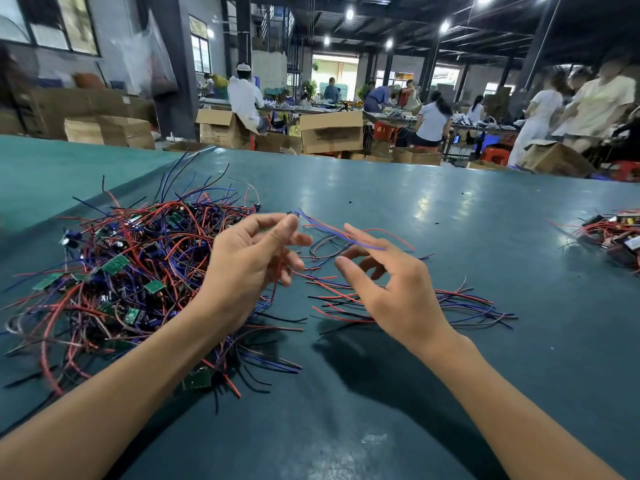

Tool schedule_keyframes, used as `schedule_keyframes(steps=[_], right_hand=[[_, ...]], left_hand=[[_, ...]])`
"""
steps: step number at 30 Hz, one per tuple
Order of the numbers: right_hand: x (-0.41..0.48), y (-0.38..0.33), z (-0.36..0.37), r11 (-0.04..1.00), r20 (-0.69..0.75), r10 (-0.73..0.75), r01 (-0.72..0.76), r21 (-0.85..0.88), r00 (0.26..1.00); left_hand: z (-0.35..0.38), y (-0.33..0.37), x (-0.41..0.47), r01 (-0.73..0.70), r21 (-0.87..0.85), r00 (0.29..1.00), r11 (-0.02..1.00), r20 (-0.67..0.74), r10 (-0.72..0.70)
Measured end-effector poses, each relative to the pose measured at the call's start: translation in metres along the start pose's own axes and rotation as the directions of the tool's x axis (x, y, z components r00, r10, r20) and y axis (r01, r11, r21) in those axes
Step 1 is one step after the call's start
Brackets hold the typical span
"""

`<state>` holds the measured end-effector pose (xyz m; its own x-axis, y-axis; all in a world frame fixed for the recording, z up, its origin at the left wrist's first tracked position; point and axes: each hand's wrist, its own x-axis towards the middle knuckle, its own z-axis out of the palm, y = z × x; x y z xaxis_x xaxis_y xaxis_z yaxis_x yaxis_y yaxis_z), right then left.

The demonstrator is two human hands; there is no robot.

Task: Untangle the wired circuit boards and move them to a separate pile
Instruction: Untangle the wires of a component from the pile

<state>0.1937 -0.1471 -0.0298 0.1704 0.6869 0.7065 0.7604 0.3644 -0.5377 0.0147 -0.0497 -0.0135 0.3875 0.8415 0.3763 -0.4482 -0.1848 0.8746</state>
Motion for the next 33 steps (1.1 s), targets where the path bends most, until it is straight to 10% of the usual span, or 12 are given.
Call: schedule_keyframes(steps=[10, 19, 25, 29, 33], right_hand=[[0.007, -0.014, -0.003, 0.847, 0.008, 0.222, -0.197, 0.494, 0.975], [0.009, -0.007, 0.0, 0.805, 0.037, 0.349, -0.32, 0.501, 0.936], [0.017, -0.005, -0.017, 0.49, 0.223, 0.549, -0.527, 0.694, 0.805], [0.03, -0.007, -0.023, 0.384, 0.232, 0.603, -0.533, 0.754, 0.763], [0.063, 0.011, -0.033, 0.261, 0.135, 0.779, -0.512, 0.818, 0.613]], left_hand=[[0.011, -0.013, -0.017, 0.244, 0.075, 0.925, 0.967, 0.28, -0.255], [0.01, -0.015, -0.021, 0.236, 0.18, 0.906, 0.955, 0.314, -0.284], [0.01, -0.021, -0.021, -0.027, 0.393, 0.965, 0.919, 0.251, -0.079], [0.01, -0.024, -0.022, -0.19, 0.54, 0.972, 0.82, 0.219, 0.081], [0.0, -0.032, -0.022, -0.188, 0.892, 0.957, 0.411, 0.261, -0.129]])
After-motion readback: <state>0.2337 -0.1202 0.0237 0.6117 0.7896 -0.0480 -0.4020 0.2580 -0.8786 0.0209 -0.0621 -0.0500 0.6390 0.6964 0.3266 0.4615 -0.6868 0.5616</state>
